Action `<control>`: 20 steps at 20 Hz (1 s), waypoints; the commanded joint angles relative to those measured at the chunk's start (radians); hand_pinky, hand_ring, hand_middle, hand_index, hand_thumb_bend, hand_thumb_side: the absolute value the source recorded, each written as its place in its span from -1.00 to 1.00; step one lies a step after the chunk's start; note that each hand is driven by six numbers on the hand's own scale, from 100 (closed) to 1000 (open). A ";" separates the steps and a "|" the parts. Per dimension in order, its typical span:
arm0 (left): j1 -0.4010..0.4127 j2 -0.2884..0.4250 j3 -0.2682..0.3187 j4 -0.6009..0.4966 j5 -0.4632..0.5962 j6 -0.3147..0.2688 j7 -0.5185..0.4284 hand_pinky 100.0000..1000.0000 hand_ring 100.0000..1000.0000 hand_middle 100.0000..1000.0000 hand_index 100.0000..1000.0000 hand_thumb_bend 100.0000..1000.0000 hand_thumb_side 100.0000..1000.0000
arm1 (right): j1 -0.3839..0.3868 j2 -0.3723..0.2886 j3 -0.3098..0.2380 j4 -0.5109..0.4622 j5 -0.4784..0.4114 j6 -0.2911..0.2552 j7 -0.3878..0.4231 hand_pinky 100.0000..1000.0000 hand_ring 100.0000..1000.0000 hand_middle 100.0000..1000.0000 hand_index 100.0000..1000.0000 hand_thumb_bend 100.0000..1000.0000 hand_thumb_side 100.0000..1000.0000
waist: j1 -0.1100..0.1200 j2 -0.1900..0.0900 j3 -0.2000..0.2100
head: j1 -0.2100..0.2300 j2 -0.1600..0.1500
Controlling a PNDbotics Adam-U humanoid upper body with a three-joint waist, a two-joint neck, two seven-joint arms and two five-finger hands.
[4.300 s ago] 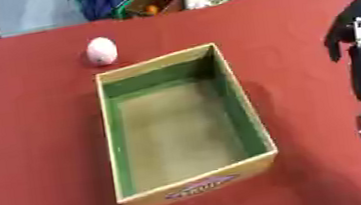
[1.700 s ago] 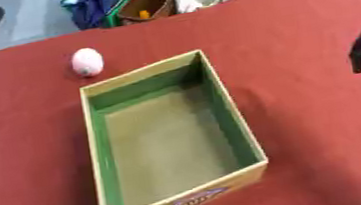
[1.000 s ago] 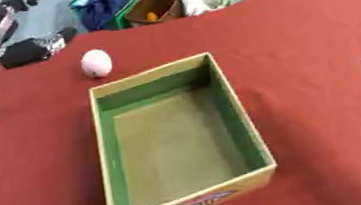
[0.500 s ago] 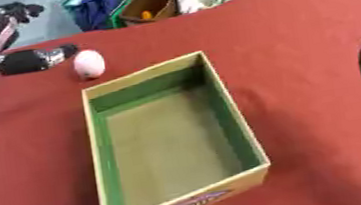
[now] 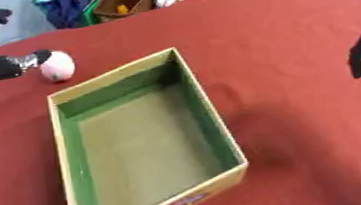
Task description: Pick up objects on the table and place them in the box.
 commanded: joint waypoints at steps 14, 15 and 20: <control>-0.047 0.057 0.049 0.093 0.101 -0.028 0.021 0.15 0.53 0.48 0.76 0.32 0.29 | -0.028 -0.027 0.006 -0.021 0.016 -0.006 0.006 -0.88 -0.49 -0.43 -0.12 -1.00 -0.10 | -0.015 0.012 -0.025 | 0.077 -0.056; -0.048 0.057 0.047 0.090 0.117 -0.036 0.009 0.16 0.53 0.48 0.75 0.34 0.27 | -0.028 -0.027 0.006 -0.021 0.017 -0.005 0.007 -0.88 -0.49 -0.43 -0.12 -1.00 -0.10 | -0.015 0.012 -0.024 | 0.076 -0.057; -0.049 0.053 0.049 0.096 0.178 -0.052 -0.030 0.16 0.52 0.46 0.74 0.36 0.25 | -0.030 -0.026 0.009 -0.021 0.016 -0.003 0.008 -0.88 -0.50 -0.43 -0.12 -1.00 -0.11 | -0.012 0.013 -0.034 | 0.075 -0.066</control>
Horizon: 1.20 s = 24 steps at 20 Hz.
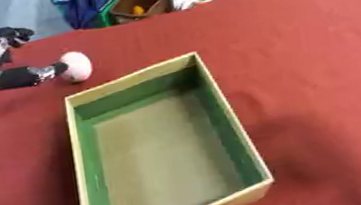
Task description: Pick up objects on the table and place them in the box.
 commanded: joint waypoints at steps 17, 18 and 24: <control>-0.017 0.004 0.027 0.062 0.028 0.014 0.059 0.06 0.40 0.28 0.46 0.33 0.17 | -0.020 -0.027 0.010 -0.021 0.015 0.005 0.009 -0.90 -0.50 -0.44 -0.12 -1.00 -0.11 | 0.011 0.021 -0.026 | 0.012 -0.029; -0.018 0.001 0.027 0.060 0.040 0.004 0.062 0.05 0.39 0.26 0.43 0.30 0.16 | -0.020 -0.027 0.010 -0.021 0.015 0.007 0.009 -0.90 -0.50 -0.44 -0.12 -1.00 -0.11 | 0.011 0.021 -0.026 | 0.012 -0.029; -0.017 -0.010 0.019 0.063 0.113 -0.047 0.058 0.00 0.30 0.14 0.29 0.10 0.03 | -0.017 -0.024 0.009 -0.021 0.019 0.017 0.001 -0.90 -0.51 -0.45 -0.12 -1.00 -0.11 | 0.012 0.022 -0.028 | 0.013 -0.029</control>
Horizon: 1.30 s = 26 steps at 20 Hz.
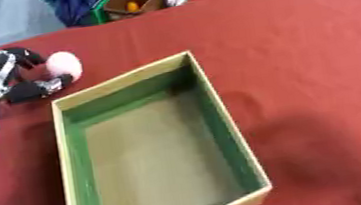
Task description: Pick up objects on the table and place them in the box.
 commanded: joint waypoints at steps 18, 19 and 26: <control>-0.013 0.002 -0.010 -0.015 0.142 -0.034 -0.051 -0.36 -0.10 -0.07 0.10 -1.00 -0.38 | 0.006 -0.011 -0.007 -0.021 0.004 0.029 -0.025 -0.92 -0.52 -0.46 -0.12 -1.00 -0.13 | -0.002 -0.024 0.002 | 0.002 0.003; -0.013 0.003 -0.010 -0.019 0.146 -0.033 -0.039 -0.39 -0.12 -0.09 0.06 -1.00 -0.34 | 0.007 -0.010 -0.008 -0.021 0.003 0.030 -0.026 -0.92 -0.52 -0.46 -0.12 -1.00 -0.13 | -0.003 -0.026 0.003 | 0.000 0.006; -0.012 0.005 -0.028 -0.071 0.163 -0.036 0.067 -0.50 -0.22 -0.16 -0.03 -1.00 -0.20 | 0.010 -0.002 -0.011 -0.021 -0.010 0.036 -0.034 -0.91 -0.52 -0.45 -0.12 -1.00 -0.14 | -0.011 -0.051 0.011 | -0.049 0.034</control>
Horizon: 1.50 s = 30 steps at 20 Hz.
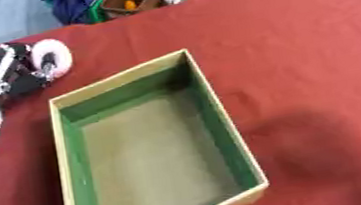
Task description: Pick up objects on the table and place them in the box.
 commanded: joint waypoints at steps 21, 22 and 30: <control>0.113 -0.115 -0.193 -0.505 -0.018 0.108 -0.027 -0.61 -0.28 -0.17 -0.03 -1.00 -0.23 | 0.038 0.043 -0.031 -0.021 -0.073 0.055 -0.038 -0.84 -0.48 -0.42 -0.13 -1.00 -0.17 | -0.046 -0.225 0.144 | -0.105 0.157; 0.132 -0.147 -0.196 -0.535 -0.030 0.121 -0.024 -0.61 -0.28 -0.17 -0.03 -1.00 -0.25 | 0.039 0.043 -0.033 -0.021 -0.076 0.059 -0.041 -0.84 -0.48 -0.42 -0.13 -1.00 -0.17 | -0.046 -0.235 0.153 | -0.095 0.169; 0.254 -0.329 -0.224 -0.659 -0.118 0.194 -0.031 -0.61 -0.30 -0.18 -0.04 -1.00 -0.32 | 0.040 0.043 -0.034 -0.021 -0.083 0.063 -0.036 -0.84 -0.48 -0.41 -0.12 -1.00 -0.17 | -0.044 -0.270 0.191 | 0.008 0.201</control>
